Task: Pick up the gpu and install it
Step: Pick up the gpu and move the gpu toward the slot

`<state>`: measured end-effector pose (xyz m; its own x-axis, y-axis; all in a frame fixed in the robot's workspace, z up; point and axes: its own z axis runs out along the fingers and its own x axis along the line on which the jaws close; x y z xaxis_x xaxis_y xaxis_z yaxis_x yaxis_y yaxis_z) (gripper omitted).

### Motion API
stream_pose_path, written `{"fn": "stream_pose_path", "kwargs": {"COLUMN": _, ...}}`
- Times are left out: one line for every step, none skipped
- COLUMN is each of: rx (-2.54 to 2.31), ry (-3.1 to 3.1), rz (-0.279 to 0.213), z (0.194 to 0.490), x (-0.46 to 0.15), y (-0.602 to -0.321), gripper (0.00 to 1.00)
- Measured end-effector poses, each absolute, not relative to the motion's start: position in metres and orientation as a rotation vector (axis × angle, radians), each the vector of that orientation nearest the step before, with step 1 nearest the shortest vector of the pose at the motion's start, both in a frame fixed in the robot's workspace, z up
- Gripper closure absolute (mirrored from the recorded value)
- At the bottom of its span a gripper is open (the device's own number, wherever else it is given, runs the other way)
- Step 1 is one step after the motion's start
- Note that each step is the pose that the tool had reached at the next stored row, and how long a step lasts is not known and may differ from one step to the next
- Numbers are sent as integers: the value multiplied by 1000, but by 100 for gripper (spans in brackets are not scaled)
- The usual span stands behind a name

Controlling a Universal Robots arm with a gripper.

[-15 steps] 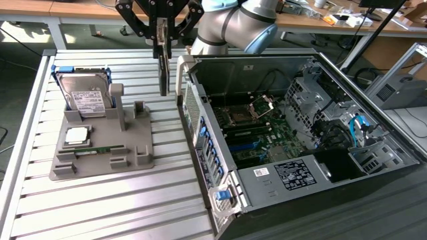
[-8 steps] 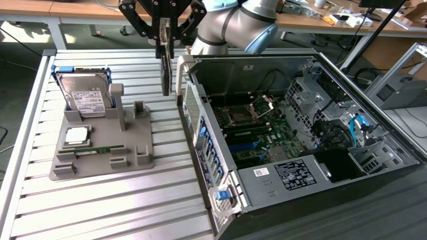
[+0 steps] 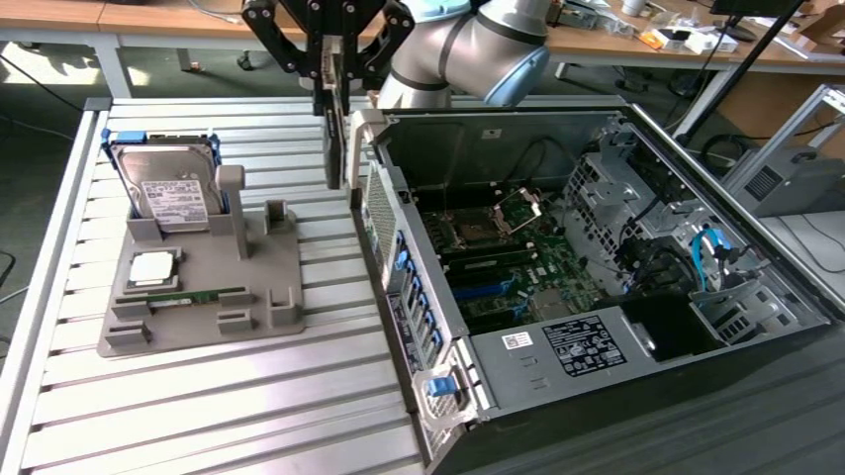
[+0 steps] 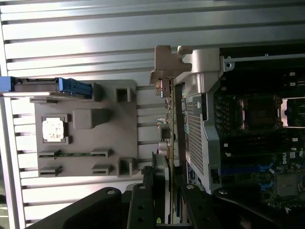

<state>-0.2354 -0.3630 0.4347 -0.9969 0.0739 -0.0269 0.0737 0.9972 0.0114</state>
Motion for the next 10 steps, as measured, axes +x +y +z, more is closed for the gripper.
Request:
{"fn": "stream_pose_path", "kwargs": {"rx": 115, "ry": 3112, "rz": 16, "z": 435, "x": -235, "y": -363, "gripper": 73}}
{"fn": "stream_pose_path", "kwargs": {"rx": 115, "ry": 3112, "rz": 16, "z": 435, "x": -234, "y": -363, "gripper": 73}}
{"fn": "stream_pose_path", "kwargs": {"rx": 115, "ry": 3112, "rz": 16, "z": 435, "x": -234, "y": -363, "gripper": 73}}
{"fn": "stream_pose_path", "kwargs": {"rx": 115, "ry": 3112, "rz": 16, "z": 435, "x": -233, "y": -363, "gripper": 73}}
{"fn": "stream_pose_path", "kwargs": {"rx": 115, "ry": 3112, "rz": 16, "z": 435, "x": -232, "y": -363, "gripper": 73}}
{"fn": "stream_pose_path", "kwargs": {"rx": 115, "ry": 3112, "rz": 16, "z": 435, "x": -232, "y": -363, "gripper": 73}}
{"fn": "stream_pose_path", "kwargs": {"rx": 115, "ry": 3112, "rz": 16, "z": 435, "x": -232, "y": -363, "gripper": 73}}
{"fn": "stream_pose_path", "kwargs": {"rx": 115, "ry": 3112, "rz": 16, "z": 435, "x": -231, "y": -363, "gripper": 73}}
{"fn": "stream_pose_path", "kwargs": {"rx": 115, "ry": 3112, "rz": 16, "z": 435, "x": -231, "y": -363, "gripper": 73}}
{"fn": "stream_pose_path", "kwargs": {"rx": 115, "ry": 3112, "rz": 16, "z": 435, "x": -230, "y": -363, "gripper": 73}}
